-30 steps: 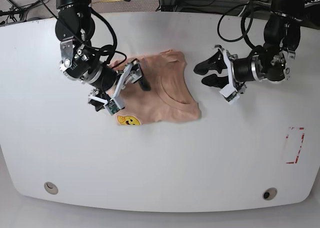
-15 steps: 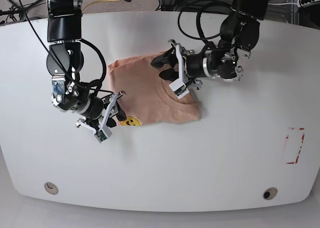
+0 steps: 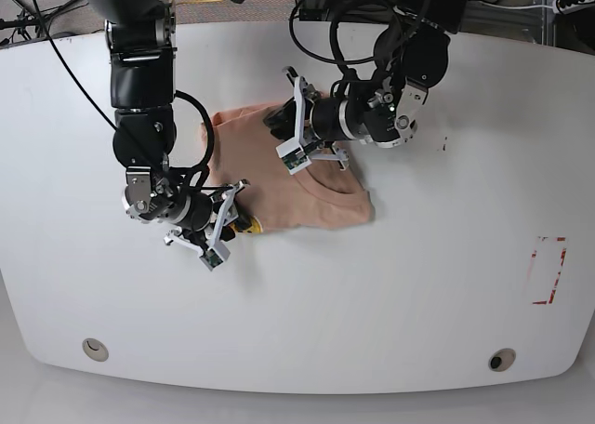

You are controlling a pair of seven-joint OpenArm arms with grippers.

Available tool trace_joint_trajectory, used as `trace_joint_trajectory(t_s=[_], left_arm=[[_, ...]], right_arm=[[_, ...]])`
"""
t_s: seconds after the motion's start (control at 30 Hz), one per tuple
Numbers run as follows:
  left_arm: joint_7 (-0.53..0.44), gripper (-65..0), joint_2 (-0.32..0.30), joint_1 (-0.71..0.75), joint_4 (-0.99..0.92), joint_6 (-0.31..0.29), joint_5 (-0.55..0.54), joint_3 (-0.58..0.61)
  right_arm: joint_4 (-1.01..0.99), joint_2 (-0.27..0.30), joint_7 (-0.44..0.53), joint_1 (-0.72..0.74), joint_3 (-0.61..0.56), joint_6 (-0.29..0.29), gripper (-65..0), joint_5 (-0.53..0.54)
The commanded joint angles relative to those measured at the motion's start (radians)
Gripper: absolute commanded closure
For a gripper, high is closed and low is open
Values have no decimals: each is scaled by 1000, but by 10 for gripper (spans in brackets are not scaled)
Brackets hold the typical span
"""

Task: Fold the T-shirt properly
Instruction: 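Grasp the folded shirt with both grippers and rotate it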

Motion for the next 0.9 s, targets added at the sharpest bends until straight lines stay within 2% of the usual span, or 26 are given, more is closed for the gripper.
trace_joint_trajectory(t_s=[0.0, 0.13, 0.33, 0.67, 0.77, 0.87], left_arm=[[-20, -89, 6, -13, -5, -5, 2, 0], [-20, -89, -3, -15, -45, -8, 2, 0], [-20, -89, -65, -47, -131, -9, 4, 1], [-20, -92, -169, -171, -280, -11, 4, 3], [-20, -93, -203, -214, -323, -49, 4, 3], [-20, -93, -224, -279, -378, -54, 4, 4]], right_arm=[[-40, 1, 73, 30, 4, 7, -201, -25], [-82, 16, 113, 24, 7, 7, -195, -43], [-55, 53, 119, -26, 10, 8, -100, -42], [140, 67, 78, -205, 11, 7, -95, -42], [195, 64, 76, -268, 13, 2, -95, -42], [237, 58, 76, -320, 13, -1, -95, -42]])
